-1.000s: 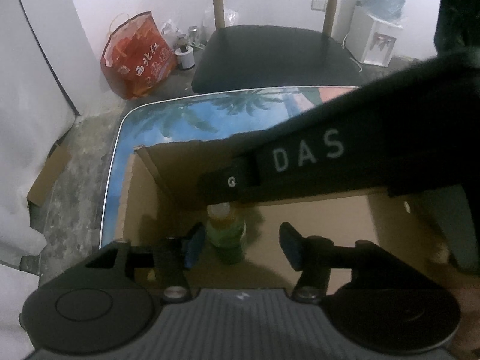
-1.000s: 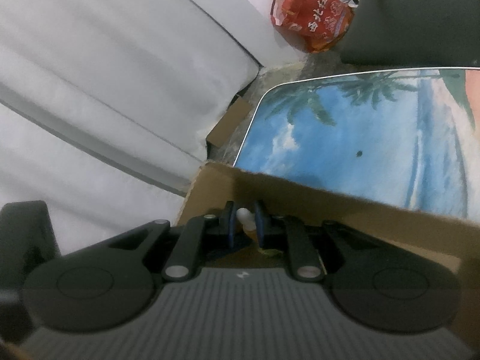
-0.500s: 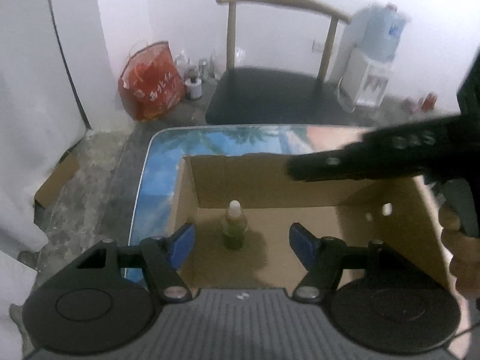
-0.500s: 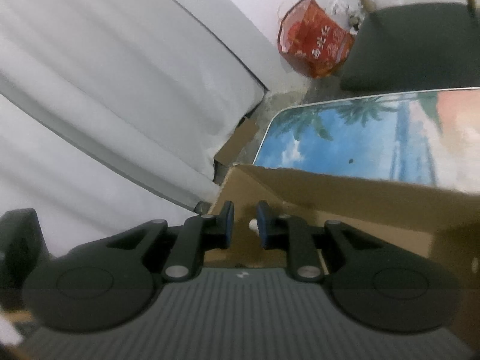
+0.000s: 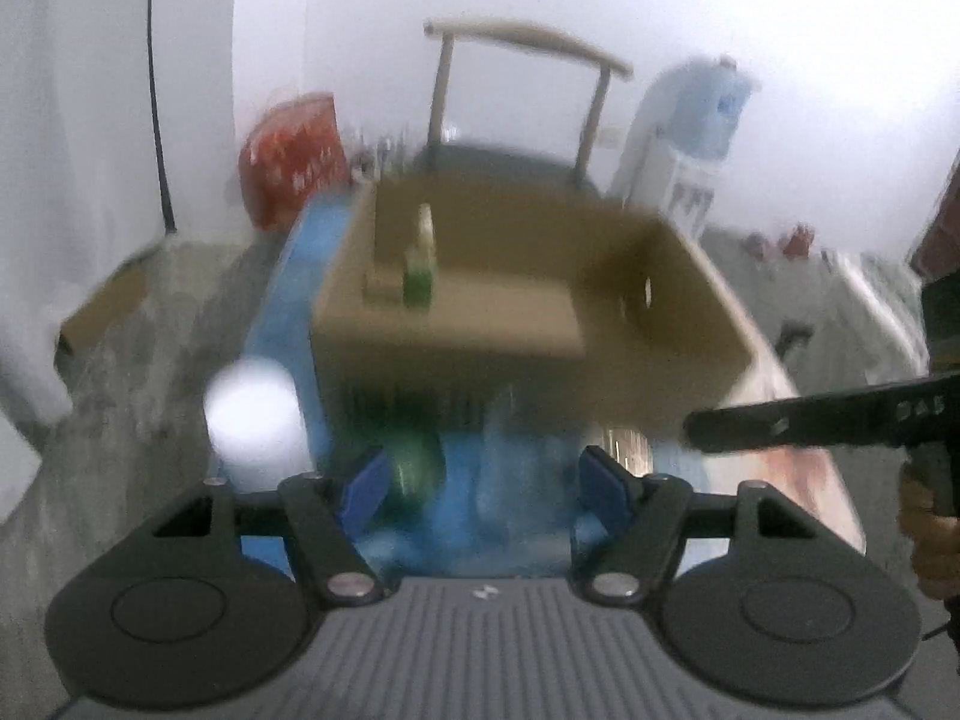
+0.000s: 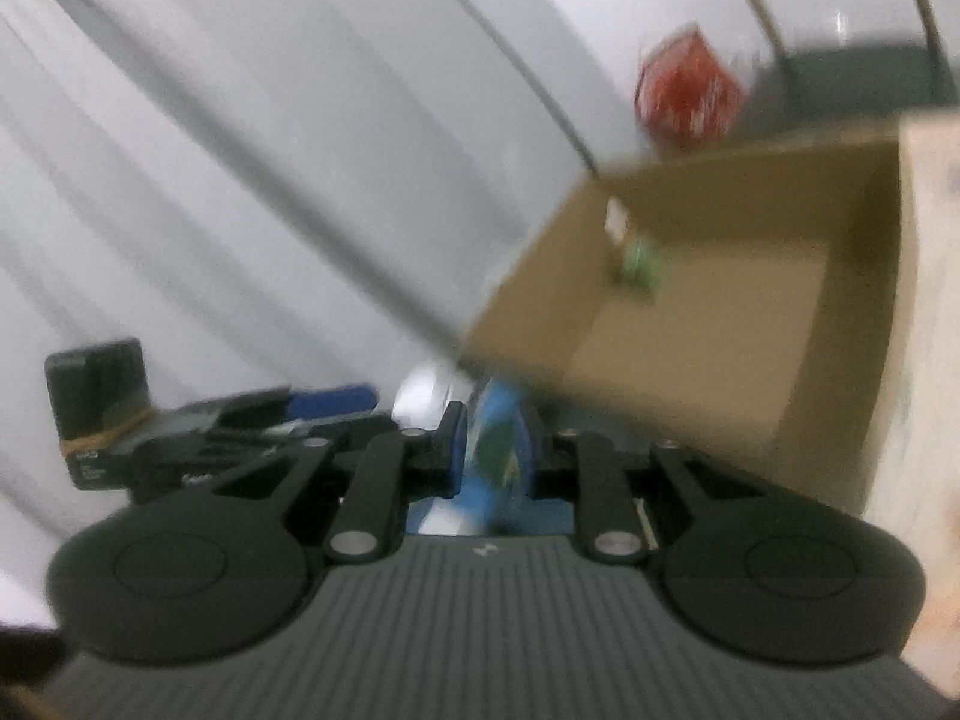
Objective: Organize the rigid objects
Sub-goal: 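Withdraw the right gripper from the box back toward the table, then grasp the black cylindrical tube with the right gripper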
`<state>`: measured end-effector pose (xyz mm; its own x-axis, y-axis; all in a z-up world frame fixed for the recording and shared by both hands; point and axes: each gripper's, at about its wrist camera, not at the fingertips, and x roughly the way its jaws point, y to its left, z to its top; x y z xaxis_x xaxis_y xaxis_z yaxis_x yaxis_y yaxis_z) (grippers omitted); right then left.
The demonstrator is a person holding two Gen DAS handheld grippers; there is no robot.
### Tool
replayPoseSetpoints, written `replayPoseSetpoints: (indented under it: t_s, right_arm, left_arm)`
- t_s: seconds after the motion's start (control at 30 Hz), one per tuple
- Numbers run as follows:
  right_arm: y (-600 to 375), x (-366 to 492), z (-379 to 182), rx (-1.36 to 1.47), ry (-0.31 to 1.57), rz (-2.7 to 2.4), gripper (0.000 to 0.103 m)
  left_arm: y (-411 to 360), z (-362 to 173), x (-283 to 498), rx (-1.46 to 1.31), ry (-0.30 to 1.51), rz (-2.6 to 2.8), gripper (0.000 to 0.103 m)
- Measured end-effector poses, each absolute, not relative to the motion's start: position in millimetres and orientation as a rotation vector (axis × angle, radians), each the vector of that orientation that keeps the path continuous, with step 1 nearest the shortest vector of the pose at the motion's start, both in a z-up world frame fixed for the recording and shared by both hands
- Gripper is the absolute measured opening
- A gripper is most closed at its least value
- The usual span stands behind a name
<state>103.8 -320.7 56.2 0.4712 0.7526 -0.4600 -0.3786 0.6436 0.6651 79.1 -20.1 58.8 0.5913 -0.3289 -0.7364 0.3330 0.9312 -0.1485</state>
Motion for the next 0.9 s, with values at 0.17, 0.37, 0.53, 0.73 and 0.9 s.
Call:
replayPoseSetpoints:
  t_s: [0.17,0.37,0.53,0.73,0.9]
  right_arm:
    - [-281,74,-11,0.543,0.998,0.746,0.016]
    - [-245,82,-34,0.454,1.045,0.719,0.016]
    - [-222,96,-34,0.378,1.044,0.711,0.016]
    - [-209,111,-52,0.379,1.092,0.703,0.016]
    - [-208,110,-65,0.423,1.165,0.7,0.016]
  left_arm:
    - [-27,5,57,0.021,0.966,-0.373,0.061]
    - [-17,-21,63,-0.048,1.016,-0.41,0.061]
    - [-17,-27,71,-0.031,1.007,-0.422,0.061]
    - [-19,-40,70,-0.019,1.026,-0.433,0.061]
    - [-16,-40,70,-0.017,1.027,-0.443,0.061]
